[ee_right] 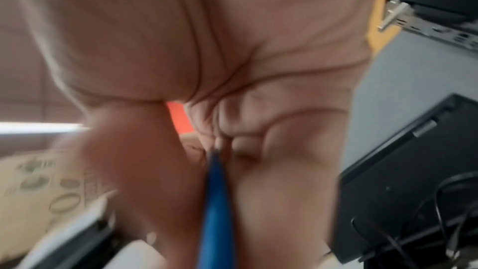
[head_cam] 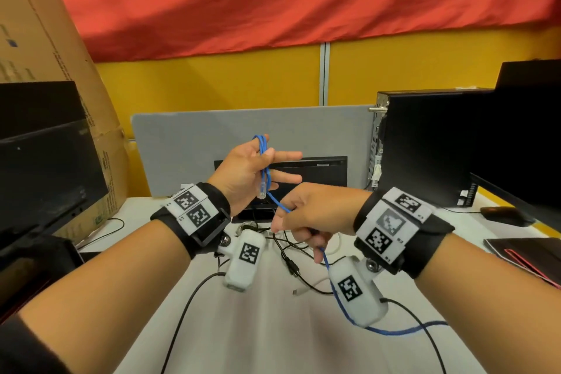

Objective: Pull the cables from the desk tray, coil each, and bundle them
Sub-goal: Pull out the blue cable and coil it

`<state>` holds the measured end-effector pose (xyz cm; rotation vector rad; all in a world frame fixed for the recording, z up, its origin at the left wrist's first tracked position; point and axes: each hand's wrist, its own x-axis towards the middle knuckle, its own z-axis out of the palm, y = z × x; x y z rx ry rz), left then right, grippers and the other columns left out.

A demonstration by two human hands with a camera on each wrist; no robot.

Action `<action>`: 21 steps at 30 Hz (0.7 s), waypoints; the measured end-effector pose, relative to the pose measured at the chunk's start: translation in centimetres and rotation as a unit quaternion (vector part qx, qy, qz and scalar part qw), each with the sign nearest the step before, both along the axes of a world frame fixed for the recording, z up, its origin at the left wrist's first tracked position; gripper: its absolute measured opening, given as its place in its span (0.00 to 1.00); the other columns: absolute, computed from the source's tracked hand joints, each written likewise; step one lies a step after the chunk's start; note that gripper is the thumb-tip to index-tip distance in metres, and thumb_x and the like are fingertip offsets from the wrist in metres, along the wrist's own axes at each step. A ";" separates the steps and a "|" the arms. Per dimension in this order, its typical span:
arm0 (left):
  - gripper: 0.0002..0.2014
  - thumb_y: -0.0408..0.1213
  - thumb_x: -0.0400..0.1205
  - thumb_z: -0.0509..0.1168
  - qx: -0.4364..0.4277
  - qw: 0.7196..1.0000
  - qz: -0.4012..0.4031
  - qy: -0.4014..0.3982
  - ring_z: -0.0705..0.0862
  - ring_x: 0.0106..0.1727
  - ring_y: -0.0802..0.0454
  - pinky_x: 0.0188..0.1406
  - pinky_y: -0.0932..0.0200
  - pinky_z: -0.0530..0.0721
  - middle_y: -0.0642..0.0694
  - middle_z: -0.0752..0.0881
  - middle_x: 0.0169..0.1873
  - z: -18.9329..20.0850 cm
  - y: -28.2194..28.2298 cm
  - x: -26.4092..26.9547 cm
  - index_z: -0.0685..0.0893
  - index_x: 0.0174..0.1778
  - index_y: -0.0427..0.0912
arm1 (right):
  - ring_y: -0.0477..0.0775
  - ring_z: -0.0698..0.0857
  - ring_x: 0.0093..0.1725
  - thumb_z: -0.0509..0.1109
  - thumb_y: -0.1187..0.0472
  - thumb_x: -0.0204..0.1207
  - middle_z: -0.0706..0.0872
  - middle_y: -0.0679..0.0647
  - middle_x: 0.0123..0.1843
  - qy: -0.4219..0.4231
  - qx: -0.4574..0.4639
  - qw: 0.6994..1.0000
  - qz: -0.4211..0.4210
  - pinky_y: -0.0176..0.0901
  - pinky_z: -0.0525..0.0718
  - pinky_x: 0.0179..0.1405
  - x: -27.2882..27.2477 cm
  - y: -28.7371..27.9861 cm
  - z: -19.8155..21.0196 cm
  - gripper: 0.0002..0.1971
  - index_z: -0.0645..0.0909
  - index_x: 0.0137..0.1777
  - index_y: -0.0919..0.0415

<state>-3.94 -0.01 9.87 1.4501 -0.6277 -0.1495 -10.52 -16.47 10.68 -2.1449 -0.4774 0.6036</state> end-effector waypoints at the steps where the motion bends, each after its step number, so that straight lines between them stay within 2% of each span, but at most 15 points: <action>1: 0.25 0.36 0.90 0.52 0.010 1.000 0.002 -0.003 0.91 0.48 0.40 0.65 0.32 0.74 0.41 0.88 0.61 0.0 0.0 0.0 0.52 0.83 0.43 | 0.48 0.73 0.19 0.64 0.65 0.83 0.73 0.54 0.25 0.021 0.008 1.000 0.011 0.46 0.87 0.27 -0.2 -0.2 0.3 0.09 0.80 0.58 0.68; 2: 0.28 0.34 0.90 0.52 0.021 1.000 0.000 -0.006 0.92 0.46 0.41 0.63 0.33 0.77 0.40 0.88 0.61 0.1 0.0 0.0 0.48 0.84 0.42 | 0.48 0.73 0.19 0.63 0.68 0.82 0.73 0.55 0.26 0.033 0.016 0.999 0.016 0.46 0.87 0.26 -0.3 -0.4 0.5 0.08 0.80 0.57 0.68; 3: 0.28 0.33 0.90 0.52 0.036 0.999 -0.002 -0.008 0.92 0.44 0.42 0.62 0.38 0.83 0.39 0.88 0.60 0.1 0.1 -0.1 0.47 0.84 0.42 | 0.48 0.72 0.19 0.62 0.69 0.82 0.73 0.55 0.26 0.034 0.026 0.999 0.012 0.44 0.85 0.25 -0.3 -0.6 0.7 0.07 0.81 0.55 0.67; 5: 0.26 0.31 0.90 0.52 0.076 0.997 -0.005 -0.010 0.92 0.42 0.44 0.54 0.51 0.87 0.41 0.91 0.55 0.0 0.2 -0.2 0.51 0.84 0.42 | 0.46 0.67 0.19 0.63 0.69 0.81 0.71 0.52 0.24 0.003 0.049 0.999 -0.023 0.37 0.75 0.19 0.0 -1.0 1.1 0.06 0.82 0.49 0.64; 6: 0.24 0.31 0.90 0.52 0.099 0.995 -0.006 -0.014 0.92 0.41 0.45 0.53 0.54 0.87 0.42 0.92 0.51 0.0 0.2 -0.4 0.55 0.82 0.42 | 0.46 0.64 0.19 0.65 0.67 0.81 0.70 0.50 0.23 -0.030 0.061 0.996 -0.051 0.36 0.68 0.18 0.3 -1.2 1.3 0.05 0.83 0.46 0.65; 8: 0.18 0.31 0.89 0.53 0.138 0.990 -0.018 -0.009 0.91 0.37 0.44 0.56 0.49 0.86 0.40 0.92 0.46 -0.1 0.2 -0.6 0.65 0.76 0.45 | 0.47 0.62 0.21 0.68 0.63 0.81 0.68 0.50 0.23 -0.109 0.082 0.985 -0.103 0.37 0.60 0.18 1.1 -1.8 1.6 0.09 0.83 0.44 0.69; 9: 0.17 0.31 0.90 0.53 0.149 0.989 -0.026 0.001 0.89 0.33 0.44 0.52 0.50 0.87 0.37 0.91 0.45 -0.1 0.2 -0.7 0.67 0.75 0.45 | 0.47 0.61 0.22 0.67 0.60 0.82 0.68 0.52 0.25 -0.146 0.089 0.978 -0.121 0.38 0.59 0.19 1.5 -2.0 1.6 0.12 0.84 0.43 0.70; 11: 0.17 0.32 0.90 0.52 0.157 0.987 -0.034 0.017 0.81 0.24 0.48 0.40 0.54 0.84 0.34 0.89 0.36 -0.1 0.1 -0.9 0.68 0.76 0.36 | 0.48 0.62 0.21 0.68 0.56 0.82 0.68 0.53 0.25 -0.205 0.094 0.964 -0.138 0.38 0.60 0.19 2.2 -2.2 1.6 0.13 0.87 0.41 0.63; 12: 0.17 0.34 0.90 0.51 0.159 0.986 -0.041 0.020 0.76 0.21 0.50 0.42 0.51 0.82 0.36 0.86 0.30 -0.1 0.1 -0.9 0.71 0.73 0.33 | 0.46 0.62 0.19 0.69 0.54 0.81 0.69 0.50 0.22 -0.233 0.094 0.957 -0.143 0.36 0.61 0.17 2.4 -2.3 1.6 0.13 0.88 0.38 0.59; 14: 0.17 0.40 0.91 0.48 0.159 0.984 -0.068 0.036 0.68 0.20 0.52 0.57 0.39 0.80 0.43 0.77 0.21 -0.1 -0.1 -1.2 0.78 0.66 0.38 | 0.42 0.66 0.14 0.74 0.52 0.77 0.71 0.43 0.16 -0.298 0.095 0.936 -0.162 0.29 0.63 0.13 3.0 -2.4 1.5 0.11 0.87 0.35 0.55; 15: 0.18 0.43 0.91 0.48 0.153 0.983 -0.086 0.053 0.66 0.20 0.53 0.64 0.35 0.79 0.45 0.74 0.20 -0.1 -0.2 -1.4 0.79 0.66 0.40 | 0.41 0.68 0.14 0.76 0.50 0.74 0.73 0.42 0.17 -0.328 0.101 0.923 -0.173 0.26 0.63 0.13 3.3 -2.6 1.5 0.11 0.87 0.34 0.55; 16: 0.19 0.44 0.90 0.49 0.140 0.982 -0.102 0.073 0.64 0.20 0.54 0.66 0.32 0.79 0.47 0.70 0.18 0.0 -0.2 -1.6 0.79 0.68 0.40 | 0.40 0.70 0.15 0.78 0.48 0.71 0.74 0.43 0.18 -0.350 0.110 0.912 -0.185 0.25 0.63 0.14 3.7 -2.7 1.4 0.12 0.86 0.34 0.55; 18: 0.21 0.45 0.89 0.52 0.086 0.980 -0.141 0.114 0.61 0.18 0.56 0.65 0.27 0.78 0.50 0.66 0.17 0.1 -0.1 -1.7 0.78 0.72 0.36 | 0.40 0.69 0.16 0.80 0.45 0.67 0.75 0.47 0.21 -0.377 0.126 0.895 -0.205 0.29 0.65 0.17 4.3 -3.2 1.2 0.14 0.86 0.34 0.56; 21: 0.21 0.39 0.87 0.58 -0.008 0.970 -0.192 0.152 0.62 0.16 0.59 0.66 0.24 0.75 0.53 0.64 0.15 0.2 -0.1 -1.8 0.76 0.73 0.32 | 0.41 0.69 0.21 0.76 0.48 0.73 0.75 0.51 0.24 -0.402 0.157 0.878 -0.207 0.36 0.68 0.24 4.9 -3.1 0.5 0.09 0.88 0.36 0.51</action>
